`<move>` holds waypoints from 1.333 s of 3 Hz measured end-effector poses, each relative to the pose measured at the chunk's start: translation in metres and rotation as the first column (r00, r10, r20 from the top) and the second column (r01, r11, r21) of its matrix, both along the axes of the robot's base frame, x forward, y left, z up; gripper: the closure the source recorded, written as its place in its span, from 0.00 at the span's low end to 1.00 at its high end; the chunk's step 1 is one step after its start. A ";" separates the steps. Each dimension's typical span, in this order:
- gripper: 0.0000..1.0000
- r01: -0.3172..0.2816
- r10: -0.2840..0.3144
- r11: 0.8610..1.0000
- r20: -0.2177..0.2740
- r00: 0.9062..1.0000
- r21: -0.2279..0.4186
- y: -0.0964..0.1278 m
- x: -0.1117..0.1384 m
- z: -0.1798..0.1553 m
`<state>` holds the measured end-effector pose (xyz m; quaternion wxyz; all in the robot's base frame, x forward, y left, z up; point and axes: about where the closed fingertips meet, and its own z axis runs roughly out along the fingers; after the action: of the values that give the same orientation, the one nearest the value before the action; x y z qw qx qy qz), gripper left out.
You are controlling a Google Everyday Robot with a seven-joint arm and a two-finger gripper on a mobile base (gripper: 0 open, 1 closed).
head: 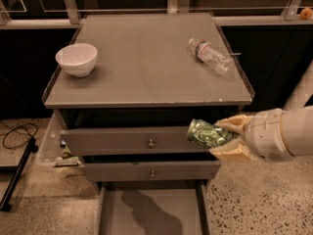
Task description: Place green can into bottom drawer
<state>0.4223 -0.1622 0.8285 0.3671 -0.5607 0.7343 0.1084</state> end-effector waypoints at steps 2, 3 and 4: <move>1.00 -0.001 0.001 1.000 -0.023 1.000 0.008 0.008 0.010 -0.015; 1.00 0.002 0.003 0.999 -0.099 0.995 0.053 0.023 0.013 -0.081; 1.00 0.009 0.007 0.996 -0.166 0.986 0.091 0.040 0.009 -0.161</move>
Offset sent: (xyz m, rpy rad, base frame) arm 0.0242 0.0155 -0.0361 0.0229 0.0538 -0.0029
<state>0.4314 -0.1227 0.6678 0.3298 -0.5318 0.7570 0.1881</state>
